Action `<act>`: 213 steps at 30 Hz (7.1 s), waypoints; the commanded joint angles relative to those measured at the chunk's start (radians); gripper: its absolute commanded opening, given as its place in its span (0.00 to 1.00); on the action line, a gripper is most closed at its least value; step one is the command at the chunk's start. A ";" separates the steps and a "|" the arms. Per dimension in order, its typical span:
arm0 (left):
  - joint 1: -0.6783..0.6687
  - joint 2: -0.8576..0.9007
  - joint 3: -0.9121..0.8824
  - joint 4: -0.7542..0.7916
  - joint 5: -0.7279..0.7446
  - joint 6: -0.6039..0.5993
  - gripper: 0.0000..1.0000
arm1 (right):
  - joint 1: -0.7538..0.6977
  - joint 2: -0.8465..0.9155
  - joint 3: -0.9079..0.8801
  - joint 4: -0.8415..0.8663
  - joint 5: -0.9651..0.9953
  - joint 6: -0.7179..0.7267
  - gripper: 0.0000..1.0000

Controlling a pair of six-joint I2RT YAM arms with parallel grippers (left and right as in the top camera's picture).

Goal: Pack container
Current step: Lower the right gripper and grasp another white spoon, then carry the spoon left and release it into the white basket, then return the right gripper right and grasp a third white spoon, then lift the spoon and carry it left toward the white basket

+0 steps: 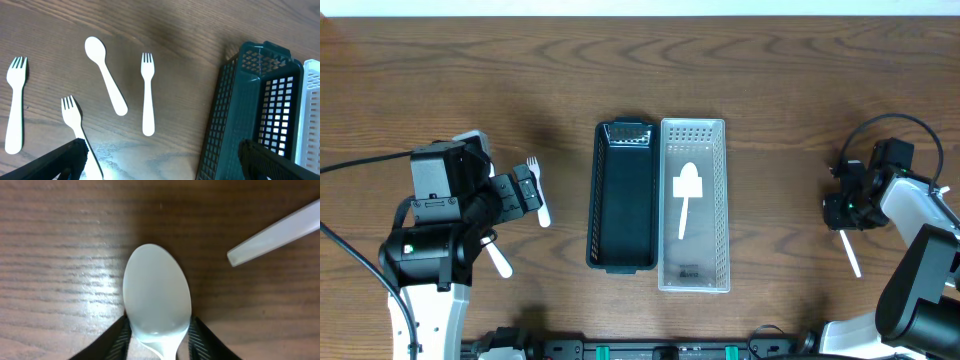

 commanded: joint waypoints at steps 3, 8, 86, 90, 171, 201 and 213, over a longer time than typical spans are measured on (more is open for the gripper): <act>0.000 0.002 0.017 -0.002 -0.005 0.006 0.98 | -0.009 0.062 -0.045 -0.046 0.053 0.007 0.33; 0.000 0.002 0.017 -0.002 -0.005 0.006 0.98 | -0.010 0.062 -0.046 -0.071 0.092 0.018 0.39; 0.000 0.002 0.017 -0.002 -0.005 0.006 0.98 | 0.788 -0.102 0.557 -0.157 0.078 0.761 0.02; 0.000 0.002 0.017 -0.002 -0.005 0.006 0.98 | 0.861 -0.026 0.533 -0.155 0.109 0.917 0.02; 0.000 0.002 0.017 -0.002 -0.005 0.005 0.98 | -0.111 0.583 0.745 -0.334 0.140 0.840 0.06; 0.000 0.002 0.017 -0.003 -0.005 0.006 0.98 | 0.666 0.079 0.762 -0.395 0.069 0.776 0.01; 0.000 0.002 0.017 -0.003 -0.005 0.006 0.98 | 0.898 0.304 0.762 -0.397 0.069 0.845 0.01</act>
